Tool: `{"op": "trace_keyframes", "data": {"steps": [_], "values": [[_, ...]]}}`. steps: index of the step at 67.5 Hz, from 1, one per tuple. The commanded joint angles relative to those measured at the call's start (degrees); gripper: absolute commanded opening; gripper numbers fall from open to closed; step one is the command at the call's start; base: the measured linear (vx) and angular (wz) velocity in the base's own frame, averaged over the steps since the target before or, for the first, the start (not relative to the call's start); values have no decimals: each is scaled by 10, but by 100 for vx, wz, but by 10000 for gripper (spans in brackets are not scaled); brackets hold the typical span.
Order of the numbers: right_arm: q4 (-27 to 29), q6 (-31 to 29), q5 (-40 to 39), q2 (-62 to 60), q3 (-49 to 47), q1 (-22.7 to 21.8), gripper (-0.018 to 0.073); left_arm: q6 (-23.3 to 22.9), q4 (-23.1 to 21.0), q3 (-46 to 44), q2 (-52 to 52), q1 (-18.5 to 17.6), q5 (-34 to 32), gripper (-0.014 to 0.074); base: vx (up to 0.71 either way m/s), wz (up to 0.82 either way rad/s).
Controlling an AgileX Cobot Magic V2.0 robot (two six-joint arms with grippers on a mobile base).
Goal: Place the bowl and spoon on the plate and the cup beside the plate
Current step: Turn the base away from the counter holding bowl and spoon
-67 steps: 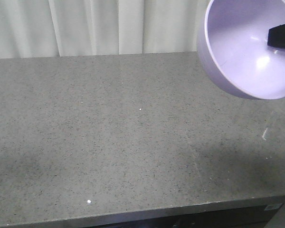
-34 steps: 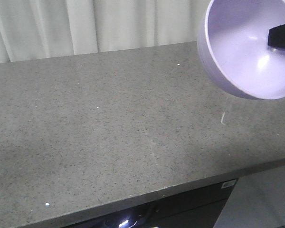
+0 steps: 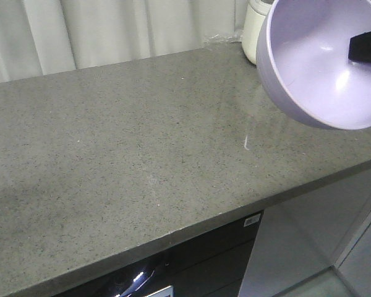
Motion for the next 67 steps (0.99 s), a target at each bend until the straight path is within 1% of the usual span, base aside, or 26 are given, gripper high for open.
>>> {"op": "trace_keyframes", "data": {"steps": [1,28,67], "values": [[28,-3,-26,-8,-18,-3,-6,0,-22,-13,-9,-1,-41,-6,-3,-21],[28,-3,-26,-8,-18,-3,-6,0,-22,-13,-9,-1,-41,-6,-3,-24],[28,-3,-26,-8,-18,-3,-6,0,-22,-13,-9,-1,-41,-6,-2,-34]]}}
